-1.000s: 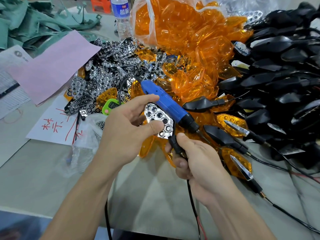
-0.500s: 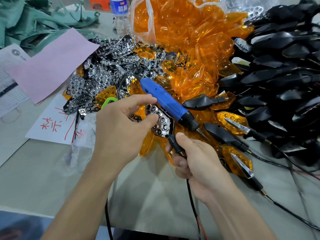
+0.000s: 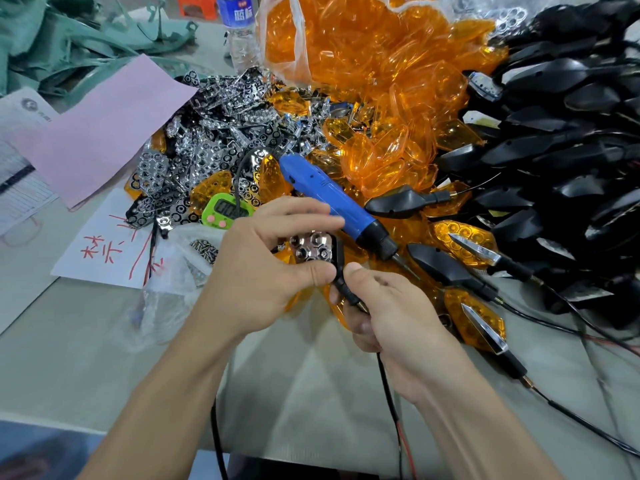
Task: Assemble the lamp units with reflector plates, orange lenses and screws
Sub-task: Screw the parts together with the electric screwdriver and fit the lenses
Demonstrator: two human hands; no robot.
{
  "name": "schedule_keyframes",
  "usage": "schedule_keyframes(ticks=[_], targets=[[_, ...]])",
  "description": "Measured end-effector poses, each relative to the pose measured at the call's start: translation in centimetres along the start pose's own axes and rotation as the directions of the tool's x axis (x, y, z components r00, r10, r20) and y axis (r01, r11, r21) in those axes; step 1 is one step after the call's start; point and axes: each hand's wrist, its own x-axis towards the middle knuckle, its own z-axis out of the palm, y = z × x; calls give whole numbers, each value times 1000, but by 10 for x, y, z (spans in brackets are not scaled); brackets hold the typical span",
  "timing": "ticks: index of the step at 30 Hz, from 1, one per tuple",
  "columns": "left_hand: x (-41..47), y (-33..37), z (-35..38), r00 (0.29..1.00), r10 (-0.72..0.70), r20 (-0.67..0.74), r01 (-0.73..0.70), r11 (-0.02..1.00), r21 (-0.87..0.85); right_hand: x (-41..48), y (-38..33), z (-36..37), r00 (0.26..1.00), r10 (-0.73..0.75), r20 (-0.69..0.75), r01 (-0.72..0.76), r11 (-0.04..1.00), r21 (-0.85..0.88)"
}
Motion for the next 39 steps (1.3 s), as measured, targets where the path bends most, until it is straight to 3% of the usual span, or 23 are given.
schedule_keyframes(ticks=[5,11,14,21,26,30,33,39], targets=[[-1,9,-9,998,-46,38,45,998,43,-1,3,-3,994,-91,57,96,991,-98],[2,19,-22,975,-185,123,150,958,245,0,3,-10,987,-86,136,105,984,-142],[7,22,-19,962,-225,154,179,948,265,3,6,-10,988,-76,134,100,978,-181],[14,19,-15,975,-172,140,121,942,314,4,5,-14,989,-75,130,95,984,-152],[12,21,-13,977,-65,201,26,981,194,0,2,-19,994,-8,105,7,1000,14],[12,19,-18,991,-127,31,129,989,-78,-2,2,-23,996,20,91,-29,995,94],[8,14,-20,975,-220,8,215,940,-265,-1,0,-25,994,20,111,-32,993,109],[1,9,6,972,-101,-214,81,992,-98,-1,-4,-20,989,45,143,-77,971,227]])
